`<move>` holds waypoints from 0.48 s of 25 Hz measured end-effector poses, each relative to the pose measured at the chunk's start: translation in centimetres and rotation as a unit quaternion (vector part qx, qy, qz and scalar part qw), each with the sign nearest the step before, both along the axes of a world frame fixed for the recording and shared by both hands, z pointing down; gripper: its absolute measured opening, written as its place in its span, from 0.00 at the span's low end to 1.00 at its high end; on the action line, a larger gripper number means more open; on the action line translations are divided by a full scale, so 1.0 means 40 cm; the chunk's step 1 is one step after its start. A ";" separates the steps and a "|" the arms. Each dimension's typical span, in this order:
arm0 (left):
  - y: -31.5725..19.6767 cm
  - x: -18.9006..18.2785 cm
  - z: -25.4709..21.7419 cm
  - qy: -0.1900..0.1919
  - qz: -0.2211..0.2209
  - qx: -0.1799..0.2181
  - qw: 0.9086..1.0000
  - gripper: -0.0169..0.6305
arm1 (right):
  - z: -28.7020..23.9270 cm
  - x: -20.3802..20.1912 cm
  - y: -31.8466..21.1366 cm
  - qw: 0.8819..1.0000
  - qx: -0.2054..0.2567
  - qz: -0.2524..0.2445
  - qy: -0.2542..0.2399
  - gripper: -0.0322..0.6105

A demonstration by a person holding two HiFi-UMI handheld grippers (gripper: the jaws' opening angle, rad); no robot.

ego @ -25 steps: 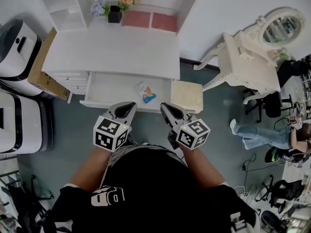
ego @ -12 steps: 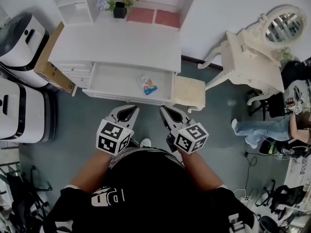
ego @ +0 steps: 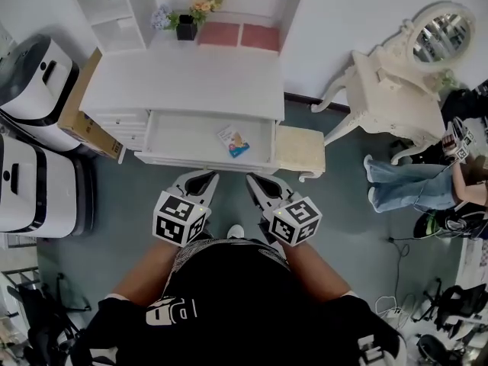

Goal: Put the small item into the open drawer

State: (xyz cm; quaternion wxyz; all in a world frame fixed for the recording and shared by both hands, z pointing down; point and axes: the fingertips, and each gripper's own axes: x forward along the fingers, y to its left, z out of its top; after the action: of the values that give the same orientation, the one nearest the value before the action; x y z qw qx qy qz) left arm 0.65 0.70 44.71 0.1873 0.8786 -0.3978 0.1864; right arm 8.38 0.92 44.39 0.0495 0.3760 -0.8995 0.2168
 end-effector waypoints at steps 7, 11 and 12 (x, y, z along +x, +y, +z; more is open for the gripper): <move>-0.042 -0.058 -0.039 0.004 0.018 0.010 1.000 0.05 | -0.026 -0.084 -0.041 1.000 0.006 0.000 0.012 0.06; -0.064 -0.134 -0.021 -0.001 0.009 0.001 1.000 0.05 | -0.028 -0.115 -0.062 1.000 0.003 0.012 0.013 0.06; -0.071 -0.152 -0.018 -0.001 0.007 -0.001 1.000 0.05 | -0.027 -0.124 -0.066 1.000 0.002 0.015 0.014 0.06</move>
State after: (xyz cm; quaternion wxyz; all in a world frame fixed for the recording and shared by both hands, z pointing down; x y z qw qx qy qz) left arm -5.41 -2.15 44.00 0.1861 0.8811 -0.3916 0.1891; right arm 3.43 -1.73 43.31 0.0579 0.3921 -0.8936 0.2105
